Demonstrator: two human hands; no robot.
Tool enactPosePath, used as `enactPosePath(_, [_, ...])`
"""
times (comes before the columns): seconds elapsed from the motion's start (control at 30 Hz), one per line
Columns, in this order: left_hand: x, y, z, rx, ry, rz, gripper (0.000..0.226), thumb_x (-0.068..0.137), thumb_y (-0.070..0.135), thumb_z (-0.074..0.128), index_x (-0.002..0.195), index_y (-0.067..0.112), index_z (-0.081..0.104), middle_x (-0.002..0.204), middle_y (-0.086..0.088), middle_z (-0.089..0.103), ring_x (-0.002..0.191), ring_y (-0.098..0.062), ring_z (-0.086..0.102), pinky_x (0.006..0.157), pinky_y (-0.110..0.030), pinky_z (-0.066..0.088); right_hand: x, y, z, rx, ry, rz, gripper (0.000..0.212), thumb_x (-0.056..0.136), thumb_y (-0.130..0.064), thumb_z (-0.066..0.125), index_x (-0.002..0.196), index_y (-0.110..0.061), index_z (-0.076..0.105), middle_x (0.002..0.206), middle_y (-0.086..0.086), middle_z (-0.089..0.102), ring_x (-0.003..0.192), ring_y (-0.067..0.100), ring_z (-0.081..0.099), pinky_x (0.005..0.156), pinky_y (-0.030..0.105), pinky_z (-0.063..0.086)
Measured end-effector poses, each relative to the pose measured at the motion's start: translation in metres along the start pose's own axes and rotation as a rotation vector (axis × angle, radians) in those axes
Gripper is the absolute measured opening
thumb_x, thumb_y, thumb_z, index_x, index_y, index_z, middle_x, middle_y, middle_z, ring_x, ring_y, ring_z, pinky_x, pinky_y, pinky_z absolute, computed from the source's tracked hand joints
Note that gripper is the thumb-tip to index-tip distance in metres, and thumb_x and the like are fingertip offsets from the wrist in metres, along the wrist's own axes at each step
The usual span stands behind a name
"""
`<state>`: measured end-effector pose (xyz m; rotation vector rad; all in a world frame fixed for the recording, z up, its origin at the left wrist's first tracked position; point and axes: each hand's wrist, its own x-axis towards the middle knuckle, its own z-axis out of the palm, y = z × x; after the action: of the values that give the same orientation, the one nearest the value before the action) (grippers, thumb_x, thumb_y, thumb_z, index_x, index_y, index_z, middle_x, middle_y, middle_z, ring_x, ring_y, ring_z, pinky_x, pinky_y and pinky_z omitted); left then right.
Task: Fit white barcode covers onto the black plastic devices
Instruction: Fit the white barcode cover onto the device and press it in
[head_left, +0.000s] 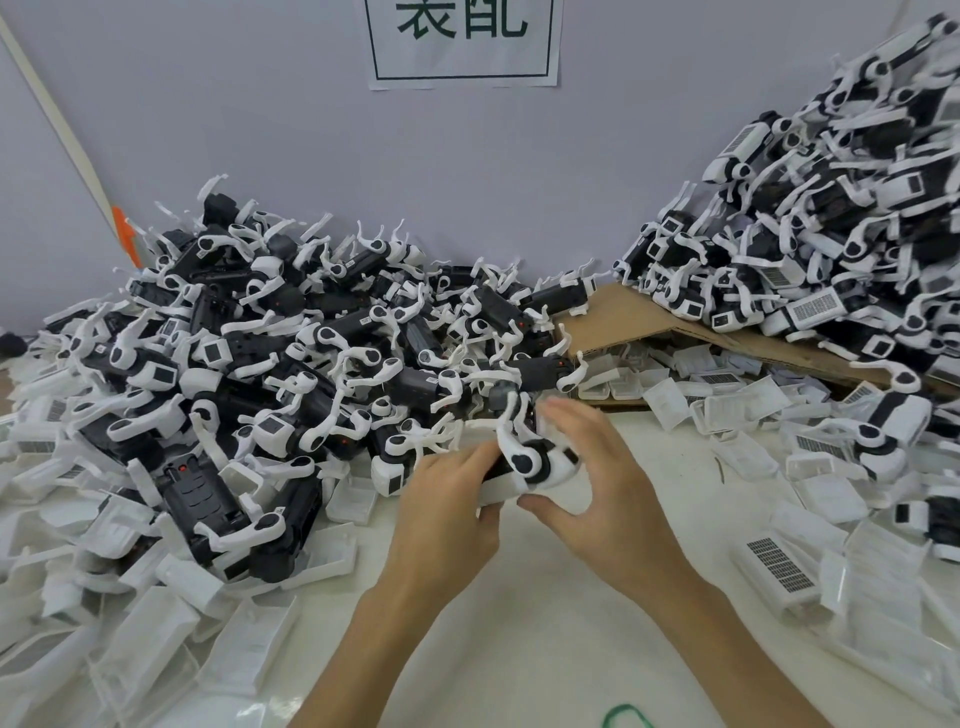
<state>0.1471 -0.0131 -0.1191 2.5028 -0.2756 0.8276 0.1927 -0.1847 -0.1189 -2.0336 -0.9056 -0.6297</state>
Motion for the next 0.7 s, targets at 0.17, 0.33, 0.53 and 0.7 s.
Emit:
enactPosePath(0.17, [-0.003,0.000,0.005,-0.010,-0.088,0.070,0.033,0.077,0.001,0.073,0.105,0.018,0.067,0.097,0.008,0.068,0.083,-0.020,0.063,0.069,-0.029,0.041,-0.003,0.003,0.006,-0.181,-0.046,-0.065,0.049,0.071,-0.027,0.088,0.114,-0.017,0.066,0.123,-0.007,0.061,0.113,0.017,0.055,0.088,0.041,0.053])
enactPosePath(0.33, [-0.002,0.001,0.007,0.041,-0.026,0.013,0.038,0.075,0.010,0.077,0.111,0.019,0.065,0.092,0.010,0.070,0.083,-0.014,0.060,0.074,-0.026,0.038,-0.004,0.005,0.009,-0.176,0.003,-0.135,0.041,0.073,-0.029,0.087,0.106,-0.018,0.066,0.107,-0.013,0.067,0.106,0.011,0.056,0.083,0.032,0.046])
enactPosePath(0.53, [-0.004,0.003,0.004,0.086,-0.064,0.026,0.028,0.071,0.010,0.080,0.094,0.018,0.066,0.081,0.008,0.069,0.071,-0.021,0.061,0.070,-0.029,0.042,-0.003,0.006,0.011,-0.247,0.079,-0.178,0.039,0.068,-0.037,0.089,0.094,-0.018,0.066,0.088,-0.013,0.066,0.089,0.011,0.056,0.080,0.029,0.037])
enactPosePath(0.7, [-0.005,-0.002,0.005,0.091,-0.055,0.040,0.027,0.072,0.015,0.079,0.093,0.022,0.065,0.080,0.010,0.069,0.072,-0.019,0.062,0.069,-0.027,0.040,-0.004,0.003,0.013,-0.285,0.088,-0.161,0.039,0.068,-0.043,0.087,0.091,-0.019,0.067,0.085,-0.014,0.066,0.080,0.014,0.056,0.080,0.029,0.036])
